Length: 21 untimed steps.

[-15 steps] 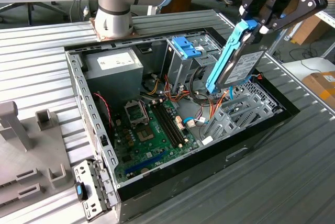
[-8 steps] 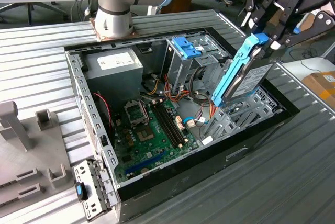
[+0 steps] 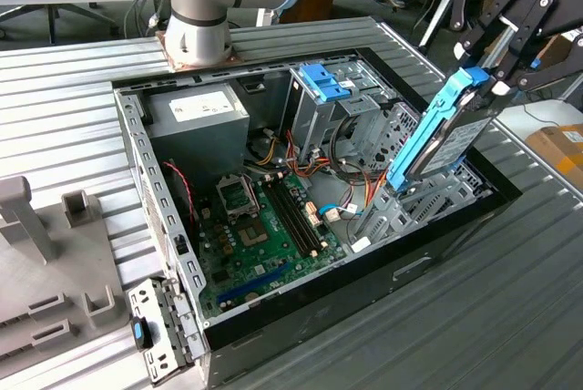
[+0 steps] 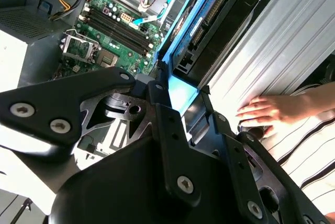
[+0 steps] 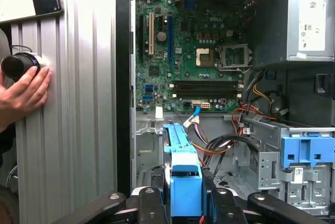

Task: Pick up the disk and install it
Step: 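Insert the disk into the insertion slot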

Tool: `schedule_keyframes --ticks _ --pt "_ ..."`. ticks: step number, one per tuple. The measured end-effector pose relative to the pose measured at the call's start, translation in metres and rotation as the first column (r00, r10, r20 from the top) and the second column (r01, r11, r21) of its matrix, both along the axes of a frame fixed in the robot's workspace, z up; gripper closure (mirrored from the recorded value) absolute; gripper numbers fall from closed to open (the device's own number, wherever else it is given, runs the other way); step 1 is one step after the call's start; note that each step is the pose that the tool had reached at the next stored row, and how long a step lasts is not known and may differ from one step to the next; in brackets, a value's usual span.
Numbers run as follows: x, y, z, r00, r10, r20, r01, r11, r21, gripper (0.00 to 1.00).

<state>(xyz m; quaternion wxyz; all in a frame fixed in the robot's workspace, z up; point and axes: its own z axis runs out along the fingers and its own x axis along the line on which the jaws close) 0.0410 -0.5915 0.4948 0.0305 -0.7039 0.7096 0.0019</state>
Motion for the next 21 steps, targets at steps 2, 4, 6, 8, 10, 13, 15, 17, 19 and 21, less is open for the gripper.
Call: schedule_keyframes --ticks 2,4,6,8,10,13,15,17,19,21 --pt "0.0 -0.0001 -0.0018 1.0 0.0 0.0 0.0 1.0 0.0 0.64" --pt "0.0013 0.0 -0.0025 1.0 0.0 0.0 0.0 1.0 0.0 0.64" --pt "0.0055 0.0 -0.003 1.0 0.0 0.0 0.0 1.0 -0.0001 0.64" --pt "0.0118 0.0 -0.0035 1.0 0.0 0.0 0.0 1.0 0.0001 0.64" --pt "0.0199 0.0 -0.0042 1.0 0.0 0.0 0.0 1.0 0.0001 0.64" --pt "0.0224 0.0 -0.0056 1.0 0.0 0.0 0.0 1.0 -0.0001 0.64" --pt "0.0218 -0.0002 -0.0061 1.0 0.0 0.0006 0.0 1.0 0.0085 0.64" --pt "0.0215 -0.0001 -0.0068 1.0 0.0 0.0018 0.0 0.9999 0.0103 0.64" --pt "0.0214 -0.0006 -0.0095 1.0 0.0 0.0041 0.0 0.9999 0.0101 0.64" --pt "0.0214 -0.0009 -0.0126 1.0 0.0 0.0056 0.0 0.9999 0.0102 0.64"
